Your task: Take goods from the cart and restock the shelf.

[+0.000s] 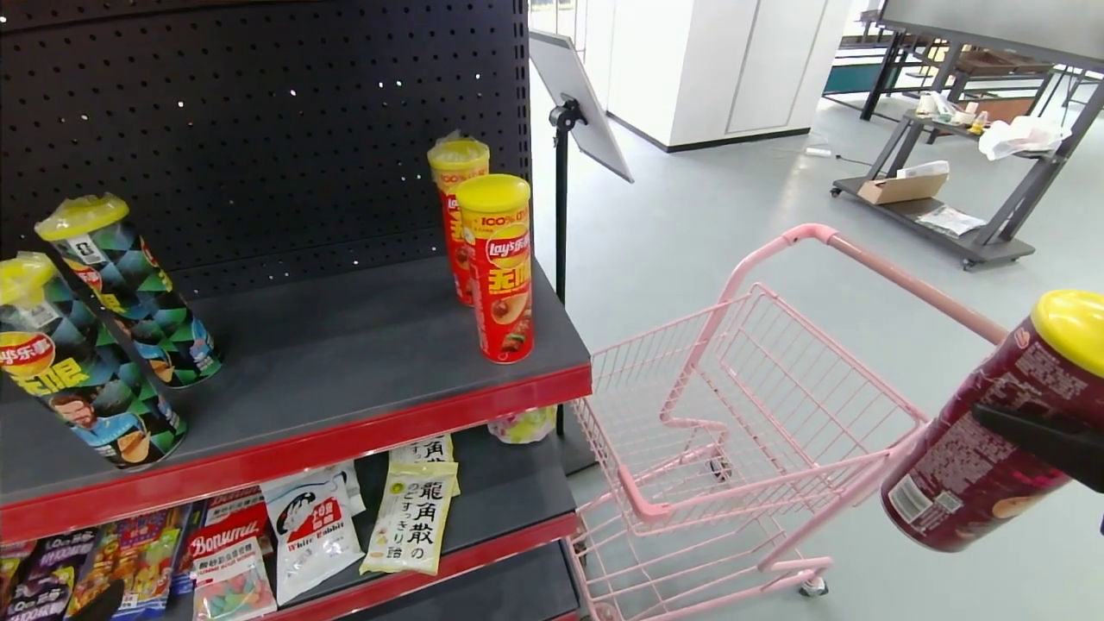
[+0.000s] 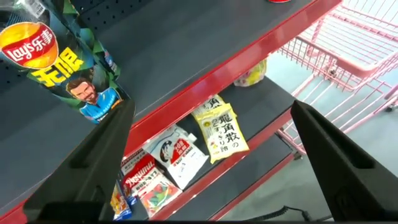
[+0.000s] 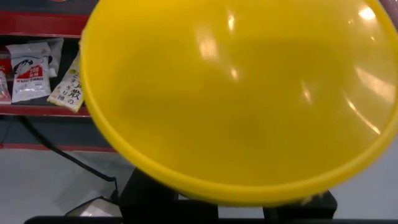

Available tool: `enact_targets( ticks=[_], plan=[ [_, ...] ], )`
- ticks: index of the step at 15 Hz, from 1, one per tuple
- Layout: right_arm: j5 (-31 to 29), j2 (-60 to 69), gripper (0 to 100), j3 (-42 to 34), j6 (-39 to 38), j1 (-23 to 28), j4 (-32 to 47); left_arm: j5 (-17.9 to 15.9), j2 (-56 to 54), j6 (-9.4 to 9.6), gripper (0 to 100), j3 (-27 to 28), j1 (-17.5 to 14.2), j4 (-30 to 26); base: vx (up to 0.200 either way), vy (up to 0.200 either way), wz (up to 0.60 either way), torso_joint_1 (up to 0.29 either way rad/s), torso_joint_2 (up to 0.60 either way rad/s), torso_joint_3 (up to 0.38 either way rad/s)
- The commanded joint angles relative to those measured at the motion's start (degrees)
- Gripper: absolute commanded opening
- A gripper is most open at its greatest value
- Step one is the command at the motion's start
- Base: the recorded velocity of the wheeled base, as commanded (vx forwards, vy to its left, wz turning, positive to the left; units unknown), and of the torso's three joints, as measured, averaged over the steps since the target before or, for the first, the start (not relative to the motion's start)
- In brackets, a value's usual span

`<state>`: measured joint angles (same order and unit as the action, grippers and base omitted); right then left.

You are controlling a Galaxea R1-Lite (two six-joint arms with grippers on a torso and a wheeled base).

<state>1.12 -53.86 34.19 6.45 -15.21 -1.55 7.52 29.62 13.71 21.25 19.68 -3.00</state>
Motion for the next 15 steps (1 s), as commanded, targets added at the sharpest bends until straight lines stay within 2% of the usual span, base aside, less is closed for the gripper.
enact_targets(
  ticks=[1, 7, 9, 11, 14, 15],
  plan=[
    [0.11, -0.11, 0, -0.18, 0.06, -0.08, -0.12, 0.04, -0.27, 0.00, 100, 0.02, -0.08, 0.01, 0.000, 0.000, 0.60, 0.007, 0.00, -0.002],
    [-0.33, 0.24, 0, -1.50, -0.03, -0.08, -0.12, 0.04, -0.62, 0.00, 100, 0.11, -0.08, 0.01, 0.000, 0.000, 0.60, 0.006, 0.00, -0.004],
    [-2.35, 0.51, 0, -3.87, -0.03, 0.36, -0.39, 0.04, -0.88, 0.00, 100, 0.02, -0.08, -0.08, 0.000, 0.000, 0.00, 0.000, 0.00, 0.000],
    [-0.42, 2.35, 0, -3.96, -0.56, 0.27, -0.74, 0.04, -0.80, 0.00, 100, 0.02, -0.08, -0.17, 0.000, 0.200, 0.00, 0.002, 0.00, -0.002],
    [7.14, 5.87, 0, -5.01, -1.61, 0.27, -0.65, 0.04, -0.80, 0.00, 100, 0.02, -0.08, -0.17, 0.000, 0.200, 0.00, 0.004, 0.00, 0.001],
    [7.84, 6.75, 0, -5.81, -1.35, 0.36, -0.65, 0.04, -0.88, 0.00, 100, 0.02, -0.08, -0.17, 0.000, 0.200, 0.00, -0.002, 0.00, 0.002]
  ],
)
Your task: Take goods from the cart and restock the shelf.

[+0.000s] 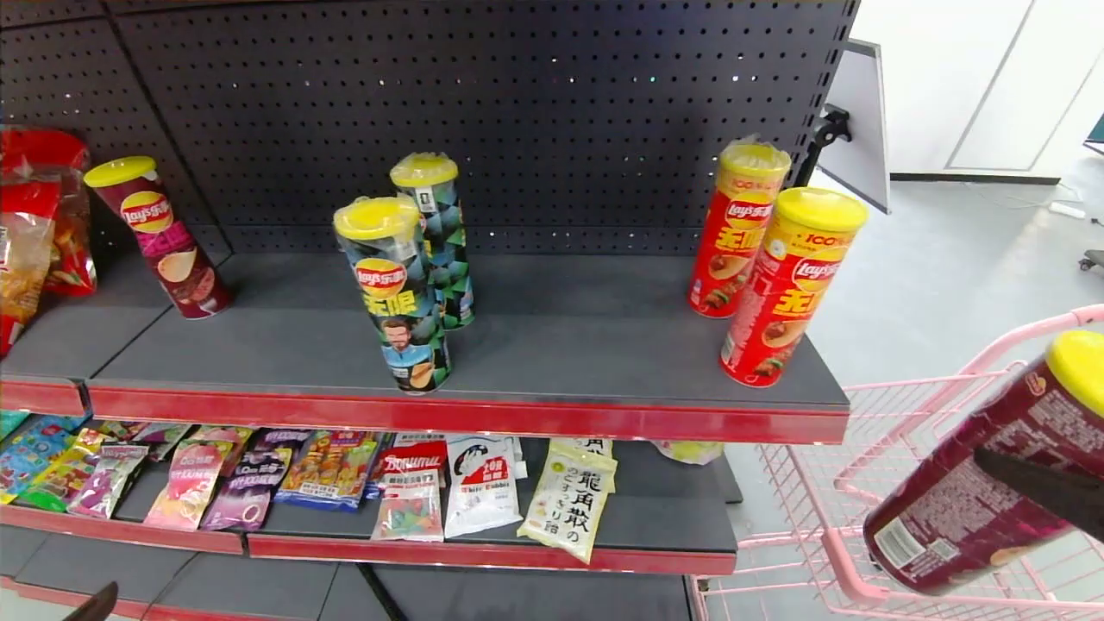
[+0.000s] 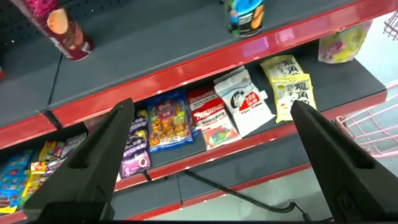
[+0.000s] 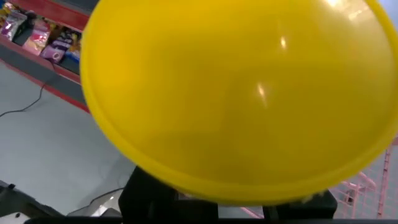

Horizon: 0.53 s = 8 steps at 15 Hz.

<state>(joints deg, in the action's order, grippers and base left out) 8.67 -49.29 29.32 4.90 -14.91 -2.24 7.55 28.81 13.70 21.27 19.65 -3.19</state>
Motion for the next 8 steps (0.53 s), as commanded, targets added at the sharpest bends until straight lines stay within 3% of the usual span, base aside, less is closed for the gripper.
enact_targets(
  ticks=[1, 5, 8],
  plan=[
    [0.21, 2.88, 0, -1.54, 0.55, 0.06, -0.04, 0.01, -0.07, 0.01, 100, 0.00, -0.05, 0.12, 0.000, 0.200, 0.00, 0.002, 0.00, 0.002],
    [1.79, 4.29, 0, -1.11, 0.55, -0.74, -0.13, 0.10, -0.24, 0.01, 100, 0.08, -0.05, 0.12, 0.000, 0.200, 0.00, 0.001, 0.00, 0.004],
    [11.28, 7.54, 0, -1.63, 0.28, -2.23, 0.22, 0.10, -0.33, 0.01, 100, 0.08, -0.05, 0.21, 0.000, 0.200, 0.00, -0.001, 0.00, 0.005]
  ],
)
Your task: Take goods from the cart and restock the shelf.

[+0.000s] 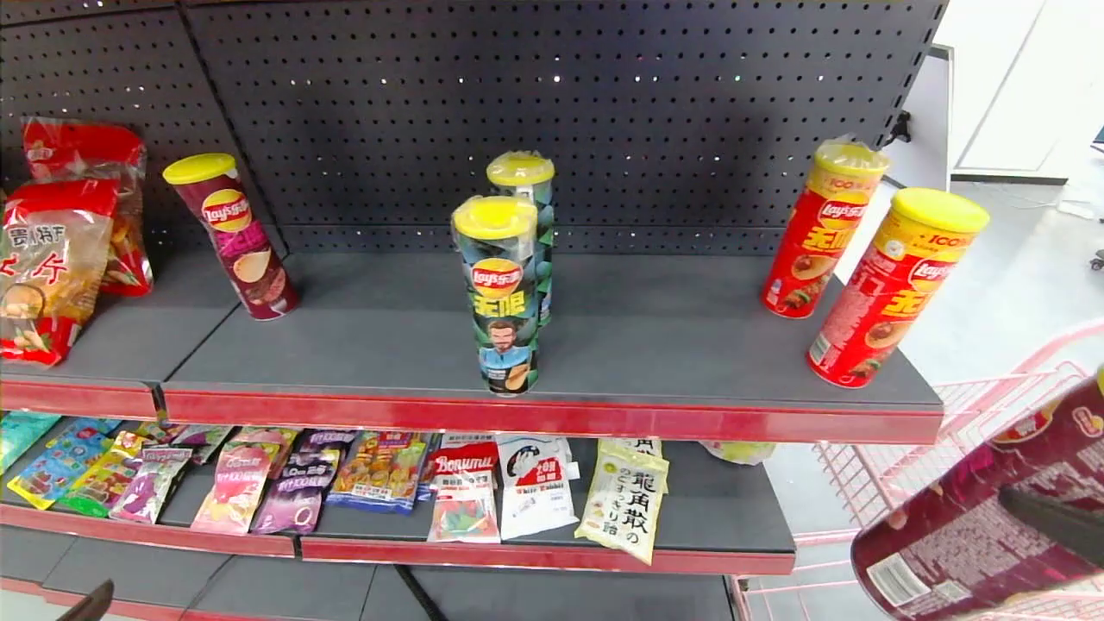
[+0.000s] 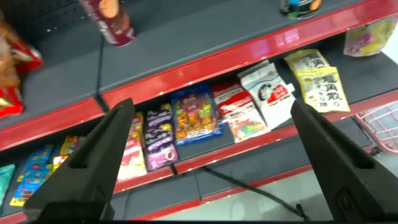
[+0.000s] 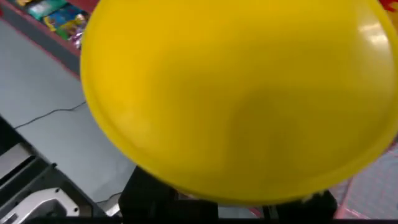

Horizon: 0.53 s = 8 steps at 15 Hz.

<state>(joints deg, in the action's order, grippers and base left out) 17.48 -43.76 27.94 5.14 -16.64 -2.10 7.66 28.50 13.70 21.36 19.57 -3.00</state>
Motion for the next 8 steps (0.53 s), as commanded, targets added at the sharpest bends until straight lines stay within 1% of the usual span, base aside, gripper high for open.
enact_targets(
  ticks=[1, 5, 7, 8],
  plan=[
    [3.09, 2.19, 0, -0.17, 0.04, -0.50, 0.08, -0.01, -0.03, 0.01, 100, 0.00, 0.03, 0.01, 0.000, 0.200, 0.00, 0.002, 0.01, -0.002],
    [4.05, 2.98, 0, -0.26, 0.30, -1.11, 0.08, -0.01, -0.38, 0.01, 100, 0.00, 0.03, 0.01, 0.000, 0.200, 0.00, 0.001, 0.00, 0.002],
    [4.40, 3.42, 0, -0.26, 0.30, -4.10, 0.34, -0.01, -0.38, 0.01, 100, 0.00, 0.03, 0.01, 0.000, 0.200, 0.00, 0.002, 0.00, 0.000],
    [4.14, 3.42, 0, -0.43, 0.30, -4.81, 0.43, -0.01, -0.38, 0.01, 100, 0.00, 0.03, 0.01, 0.000, 0.200, 0.00, 0.002, 0.01, 0.002]
  ],
)
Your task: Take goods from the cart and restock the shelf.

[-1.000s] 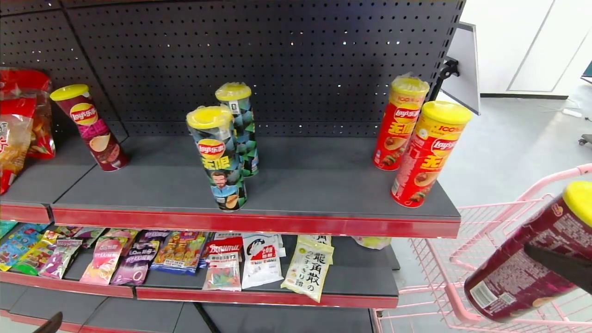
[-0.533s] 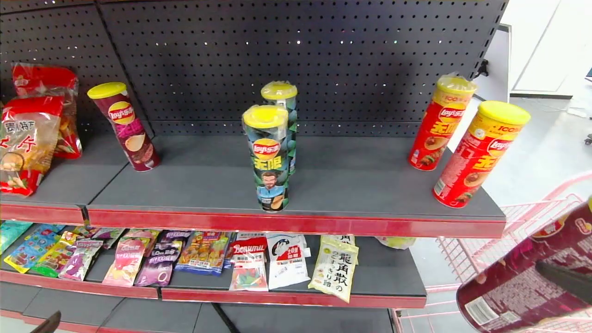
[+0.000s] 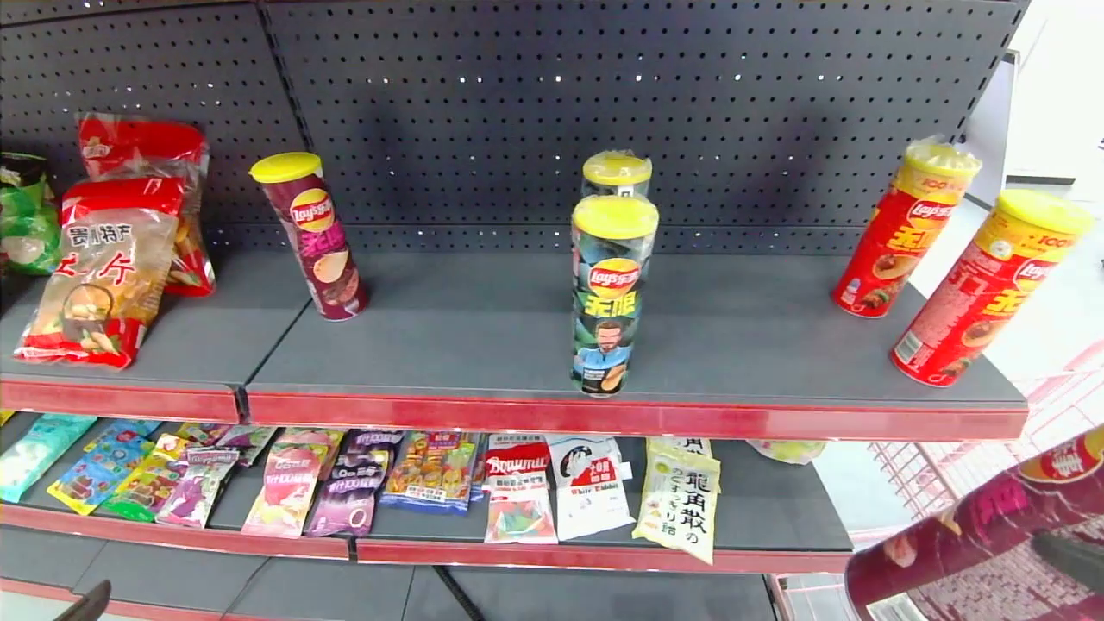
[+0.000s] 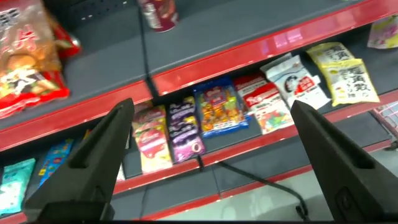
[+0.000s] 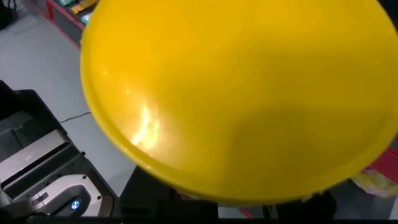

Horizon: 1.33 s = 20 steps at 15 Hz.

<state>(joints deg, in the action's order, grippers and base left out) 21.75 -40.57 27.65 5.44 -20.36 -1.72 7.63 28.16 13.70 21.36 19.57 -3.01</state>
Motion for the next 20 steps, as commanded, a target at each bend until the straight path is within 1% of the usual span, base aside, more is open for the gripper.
enact_targets(
  ticks=[1, 10, 12, 13, 20],
  plan=[
    [-0.13, 0.14, 0, -0.31, 0.01, -1.26, 0.05, 0.10, -0.04, 0.01, 100, 0.00, 0.03, 0.02, 0.000, 0.200, 0.00, 0.002, 0.00, 0.007],
    [-0.13, -0.12, 0, -0.67, 0.10, -1.26, 0.05, 0.19, -0.04, 0.01, 100, 0.00, 0.03, -0.07, 0.000, 0.200, 0.00, 0.004, 0.00, 0.004],
    [0.66, 0.14, 0, -0.75, 0.54, -1.88, 0.05, 0.19, 0.05, 0.01, 100, 0.00, 0.03, -0.07, 0.000, 0.200, 0.00, 0.000, 0.00, 0.005],
    [0.66, -0.12, 0, -0.75, 0.54, -3.11, 0.05, 0.19, 0.14, 0.01, 100, 0.00, 0.03, -0.07, 0.000, 0.200, 0.00, 0.002, 0.00, 0.007],
    [0.75, -0.39, 0, -0.84, 0.72, -3.37, 0.05, 0.19, 0.32, 0.01, 100, 0.00, -0.05, -0.07, 0.000, 0.200, 0.00, 0.002, 0.00, 0.001]
  ],
)
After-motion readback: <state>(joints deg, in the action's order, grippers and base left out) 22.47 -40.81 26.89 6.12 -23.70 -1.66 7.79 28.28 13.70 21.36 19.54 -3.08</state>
